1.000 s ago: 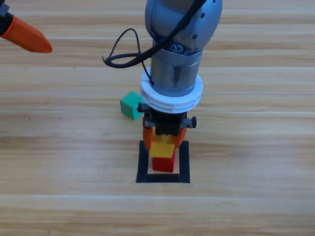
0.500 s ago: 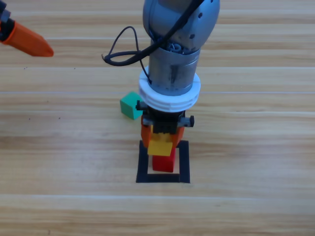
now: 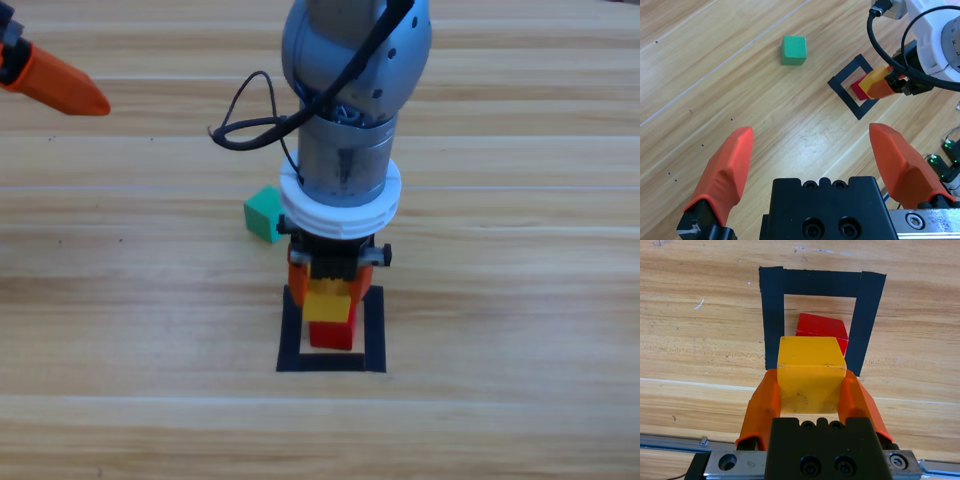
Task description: Stack the blocks in the rectangular block: red at the bottom, yellow in the middle, green on top
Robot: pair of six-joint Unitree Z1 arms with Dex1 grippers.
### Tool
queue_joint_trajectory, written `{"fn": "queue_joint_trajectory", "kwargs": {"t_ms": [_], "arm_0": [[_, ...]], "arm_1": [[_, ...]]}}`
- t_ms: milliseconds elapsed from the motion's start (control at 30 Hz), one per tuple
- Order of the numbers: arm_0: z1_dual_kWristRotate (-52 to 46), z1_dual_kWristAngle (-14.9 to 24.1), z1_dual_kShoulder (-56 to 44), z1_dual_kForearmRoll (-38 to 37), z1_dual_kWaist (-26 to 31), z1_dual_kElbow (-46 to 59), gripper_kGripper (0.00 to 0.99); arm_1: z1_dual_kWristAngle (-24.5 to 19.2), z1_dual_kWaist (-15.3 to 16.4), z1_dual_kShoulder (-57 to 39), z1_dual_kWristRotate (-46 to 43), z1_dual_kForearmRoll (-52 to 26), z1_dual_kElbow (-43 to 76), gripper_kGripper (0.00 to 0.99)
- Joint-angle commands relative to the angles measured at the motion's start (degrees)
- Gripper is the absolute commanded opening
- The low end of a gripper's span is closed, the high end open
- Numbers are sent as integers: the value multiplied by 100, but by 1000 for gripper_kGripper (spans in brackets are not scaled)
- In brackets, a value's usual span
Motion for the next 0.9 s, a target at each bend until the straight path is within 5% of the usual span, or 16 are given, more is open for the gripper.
{"fn": "queue_joint_trajectory", "kwargs": {"t_ms": [33,500,533,600,633,900], "arm_0": [[-70,39,-109,-92,98,145,990],[-88,83,-83,-145,98,215,990],[-96,83,-83,-145,98,215,990],[-105,100,-100,-145,98,206,990],[-114,109,-109,-145,98,215,990],[-149,179,-171,-162,98,233,990]], "arm_1": [[-135,-7,404,19,76,20,0],[-47,-7,430,10,181,-86,0],[-12,-7,491,-16,181,-138,58],[-3,-7,614,-16,375,-376,815],[-3,-7,623,-25,454,-481,983],[-460,-7,-669,-245,542,-463,990]]}}
